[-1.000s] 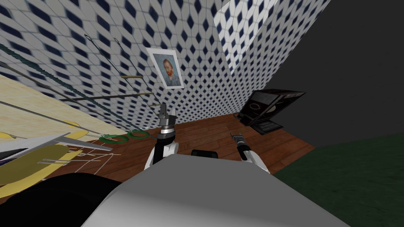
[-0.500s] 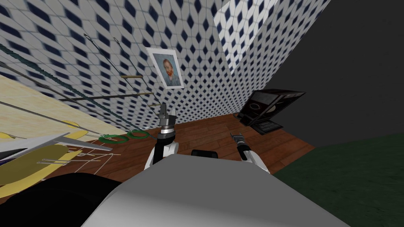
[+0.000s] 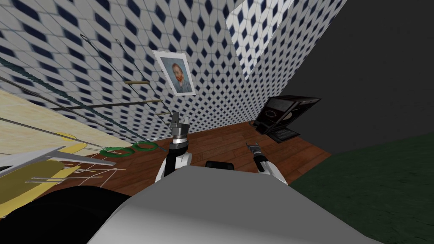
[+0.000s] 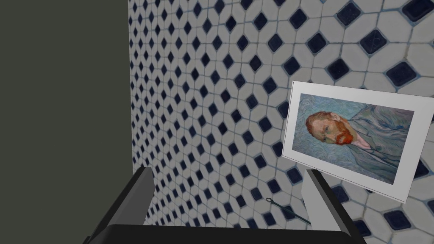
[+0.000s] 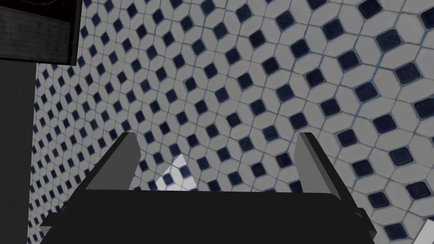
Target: Push the door open
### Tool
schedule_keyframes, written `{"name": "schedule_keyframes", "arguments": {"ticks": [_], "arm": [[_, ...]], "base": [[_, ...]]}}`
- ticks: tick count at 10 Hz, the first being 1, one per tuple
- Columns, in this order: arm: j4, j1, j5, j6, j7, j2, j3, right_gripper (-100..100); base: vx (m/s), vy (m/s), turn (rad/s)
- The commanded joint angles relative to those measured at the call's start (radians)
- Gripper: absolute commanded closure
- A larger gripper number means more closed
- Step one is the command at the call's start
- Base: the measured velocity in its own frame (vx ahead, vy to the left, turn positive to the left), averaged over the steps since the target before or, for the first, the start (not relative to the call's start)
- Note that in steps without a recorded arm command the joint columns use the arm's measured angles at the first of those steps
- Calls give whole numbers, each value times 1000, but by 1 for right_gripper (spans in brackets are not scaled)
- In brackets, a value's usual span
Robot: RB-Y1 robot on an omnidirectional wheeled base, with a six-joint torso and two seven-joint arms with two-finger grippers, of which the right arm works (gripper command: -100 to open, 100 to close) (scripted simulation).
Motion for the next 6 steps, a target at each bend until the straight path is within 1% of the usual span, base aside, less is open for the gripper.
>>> {"name": "schedule_keyframes", "arguments": {"ticks": [1, 6], "arm": [[2, -1, -1, -1, 1, 1, 0, -100], [2, -1, -1, -1, 1, 1, 0, -100]], "base": [[0, 0, 0], [-1, -1, -4]]}}
